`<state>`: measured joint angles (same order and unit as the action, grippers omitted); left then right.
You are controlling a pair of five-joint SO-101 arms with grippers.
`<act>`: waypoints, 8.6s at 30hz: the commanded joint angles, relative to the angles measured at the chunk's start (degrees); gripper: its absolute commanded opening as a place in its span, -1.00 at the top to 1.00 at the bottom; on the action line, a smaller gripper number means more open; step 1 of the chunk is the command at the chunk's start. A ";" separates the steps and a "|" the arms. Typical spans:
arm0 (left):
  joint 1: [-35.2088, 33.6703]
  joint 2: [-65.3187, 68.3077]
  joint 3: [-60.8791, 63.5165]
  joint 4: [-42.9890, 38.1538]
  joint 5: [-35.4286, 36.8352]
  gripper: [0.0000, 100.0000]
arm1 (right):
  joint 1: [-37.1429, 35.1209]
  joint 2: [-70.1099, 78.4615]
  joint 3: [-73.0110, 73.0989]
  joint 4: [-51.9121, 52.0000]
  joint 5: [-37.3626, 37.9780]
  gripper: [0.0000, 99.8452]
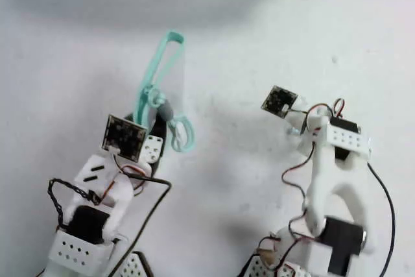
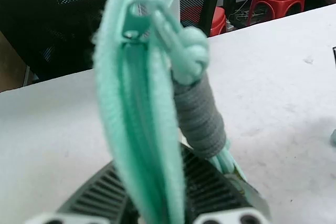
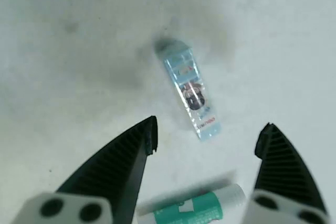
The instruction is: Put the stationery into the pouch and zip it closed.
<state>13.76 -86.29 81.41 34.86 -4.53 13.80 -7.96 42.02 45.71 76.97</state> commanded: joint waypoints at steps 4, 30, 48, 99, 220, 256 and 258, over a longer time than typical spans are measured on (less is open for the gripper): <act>-0.84 0.04 0.18 0.35 -0.79 0.95 | -3.21 11.03 -8.79 -0.66 0.26 0.42; -2.33 0.04 0.09 0.44 5.27 0.74 | -12.09 -26.95 -18.64 21.23 -23.38 0.96; -4.44 0.04 -1.49 0.88 5.27 0.73 | -46.46 -21.85 -57.49 26.07 -54.24 0.97; -4.88 0.04 -1.67 0.44 5.19 0.73 | -45.76 -5.23 -38.95 -9.54 -82.20 0.96; -5.85 -18.24 0.35 9.23 5.10 0.78 | 20.53 14.81 -26.29 11.21 -51.87 0.62; -3.56 -18.24 1.58 8.18 1.23 0.79 | 9.89 7.52 -56.97 50.59 -44.57 0.96; -3.30 -18.24 1.58 8.35 1.14 0.79 | 7.78 2.51 -56.62 52.79 -44.57 0.96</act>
<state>9.71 -103.69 83.43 44.70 -2.77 24.35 3.38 -13.01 95.47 31.78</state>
